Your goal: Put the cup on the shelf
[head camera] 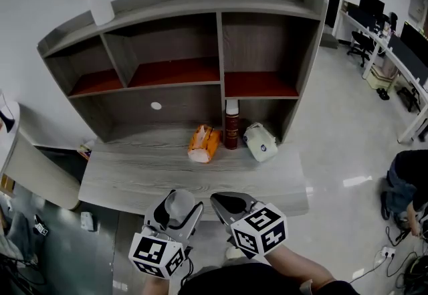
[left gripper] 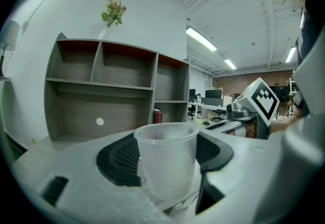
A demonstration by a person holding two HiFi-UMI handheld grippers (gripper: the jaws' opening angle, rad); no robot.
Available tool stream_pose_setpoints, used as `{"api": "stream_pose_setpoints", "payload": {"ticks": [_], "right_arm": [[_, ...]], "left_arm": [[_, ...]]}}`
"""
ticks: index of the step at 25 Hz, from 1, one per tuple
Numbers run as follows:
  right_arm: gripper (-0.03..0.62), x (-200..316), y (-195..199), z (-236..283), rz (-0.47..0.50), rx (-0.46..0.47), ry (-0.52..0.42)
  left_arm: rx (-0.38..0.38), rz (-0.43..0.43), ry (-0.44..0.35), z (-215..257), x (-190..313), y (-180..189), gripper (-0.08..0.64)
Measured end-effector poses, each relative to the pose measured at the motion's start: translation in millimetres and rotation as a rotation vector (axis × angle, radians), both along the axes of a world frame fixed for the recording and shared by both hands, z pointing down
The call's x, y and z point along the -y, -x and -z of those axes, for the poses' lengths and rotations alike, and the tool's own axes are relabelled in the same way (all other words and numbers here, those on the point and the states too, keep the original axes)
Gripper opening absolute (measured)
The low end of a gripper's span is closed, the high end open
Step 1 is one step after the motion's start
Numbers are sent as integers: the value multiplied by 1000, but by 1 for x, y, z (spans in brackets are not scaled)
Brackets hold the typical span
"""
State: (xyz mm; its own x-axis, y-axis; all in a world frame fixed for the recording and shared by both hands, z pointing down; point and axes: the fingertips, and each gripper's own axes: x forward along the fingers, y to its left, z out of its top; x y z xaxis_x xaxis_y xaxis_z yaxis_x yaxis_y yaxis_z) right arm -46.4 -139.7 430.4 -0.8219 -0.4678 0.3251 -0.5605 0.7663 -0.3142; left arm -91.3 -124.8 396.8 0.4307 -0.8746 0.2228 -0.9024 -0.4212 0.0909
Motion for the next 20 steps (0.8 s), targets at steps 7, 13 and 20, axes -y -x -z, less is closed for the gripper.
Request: {"api": "stream_pose_setpoints", "payload": {"ticks": [7,13,20], "right_arm": [[0,26,-2,6,10,-7,-17],[0,40,12,14,40,-10,-31],[0,58,44,31,92,-3,-60]], "left_arm": [[8,-23,-26,14,30,-6,285],[-8,-46,-17,30,44,0,285],[4,-57,-36,51,72,18,285]]}}
